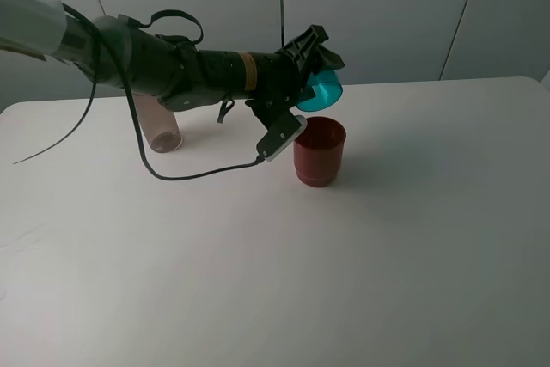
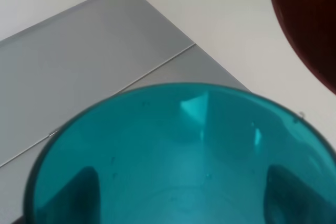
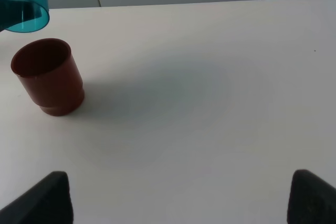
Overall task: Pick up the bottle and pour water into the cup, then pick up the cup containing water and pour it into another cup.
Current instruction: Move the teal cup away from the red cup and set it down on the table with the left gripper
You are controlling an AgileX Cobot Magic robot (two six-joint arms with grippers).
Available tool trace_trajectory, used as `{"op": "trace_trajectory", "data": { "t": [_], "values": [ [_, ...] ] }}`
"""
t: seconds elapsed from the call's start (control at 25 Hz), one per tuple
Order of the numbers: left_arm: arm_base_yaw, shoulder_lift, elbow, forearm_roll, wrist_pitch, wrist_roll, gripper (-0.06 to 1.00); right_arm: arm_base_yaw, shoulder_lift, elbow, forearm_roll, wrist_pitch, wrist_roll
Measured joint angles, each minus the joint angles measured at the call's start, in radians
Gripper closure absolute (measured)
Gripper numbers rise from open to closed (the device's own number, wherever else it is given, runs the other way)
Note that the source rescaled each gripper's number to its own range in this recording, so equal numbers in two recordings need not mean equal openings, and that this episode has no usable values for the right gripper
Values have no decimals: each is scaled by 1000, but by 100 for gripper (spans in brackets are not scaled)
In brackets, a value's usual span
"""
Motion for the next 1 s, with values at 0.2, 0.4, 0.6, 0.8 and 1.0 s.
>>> {"op": "trace_trajectory", "data": {
  "t": [0.2, 0.4, 0.6, 0.8, 1.0],
  "values": [
    [0, -4, 0, -1, -14, -108, 85, 0, 0, 0, 0, 0, 0],
    [2, -33, 0, 11, -22, -353, 85, 0, 0, 0, 0, 0, 0],
    [27, -54, 0, 164, -22, -812, 85, 0, 0, 0, 0, 0, 0],
    [83, -81, 0, 385, -18, -1296, 85, 0, 0, 0, 0, 0, 0],
    [155, -87, 0, 528, -67, -1702, 85, 0, 0, 0, 0, 0, 0]
  ]
}}
